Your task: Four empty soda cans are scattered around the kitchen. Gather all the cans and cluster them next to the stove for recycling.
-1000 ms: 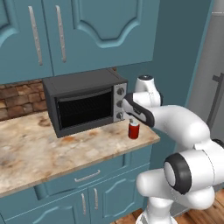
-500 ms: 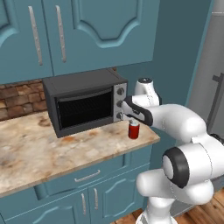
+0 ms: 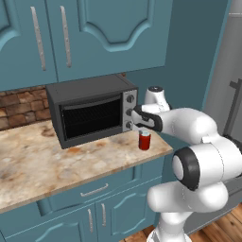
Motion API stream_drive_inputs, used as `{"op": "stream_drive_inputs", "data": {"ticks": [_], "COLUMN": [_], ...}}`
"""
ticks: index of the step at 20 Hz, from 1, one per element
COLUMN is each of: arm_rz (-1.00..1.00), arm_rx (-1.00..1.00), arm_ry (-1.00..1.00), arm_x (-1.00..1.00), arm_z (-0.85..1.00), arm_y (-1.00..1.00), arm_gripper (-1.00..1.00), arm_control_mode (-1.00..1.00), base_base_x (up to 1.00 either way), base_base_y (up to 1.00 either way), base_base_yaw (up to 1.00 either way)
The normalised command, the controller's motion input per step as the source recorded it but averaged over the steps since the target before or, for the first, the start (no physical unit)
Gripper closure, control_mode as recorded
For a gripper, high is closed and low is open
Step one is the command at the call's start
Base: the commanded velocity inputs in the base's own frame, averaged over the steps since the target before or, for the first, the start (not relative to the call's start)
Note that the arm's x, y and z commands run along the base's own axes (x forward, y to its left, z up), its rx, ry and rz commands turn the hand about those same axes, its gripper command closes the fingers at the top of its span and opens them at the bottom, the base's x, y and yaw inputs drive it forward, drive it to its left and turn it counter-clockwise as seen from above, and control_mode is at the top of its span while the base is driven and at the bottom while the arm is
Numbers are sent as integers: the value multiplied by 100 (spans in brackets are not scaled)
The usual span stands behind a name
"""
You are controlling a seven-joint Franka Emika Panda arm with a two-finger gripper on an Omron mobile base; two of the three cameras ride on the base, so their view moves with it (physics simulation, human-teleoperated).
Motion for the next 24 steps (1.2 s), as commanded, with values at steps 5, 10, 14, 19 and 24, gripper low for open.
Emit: {"op": "stream_drive_inputs", "data": {"ticks": [5,10,14,19,24], "arm_rz": [1,0,0,0,0], "arm_rx": [0,0,0,0,0], "arm_ry": [0,0,1,1,0], "arm_x": [16,20,11,11,9], "arm_z": [-13,-15,-18,-22,-16], "arm_y": [0,0,0,0,0], "arm_gripper": [-100,-100,-100,-100,-100], "arm_control_mode": [-100,-100,-100,-100,-100], "base_base_x": [0,0,0,0,0], "base_base_y": [0,0,0,0,0], "base_base_yaw": [0,0,0,0,0]}}
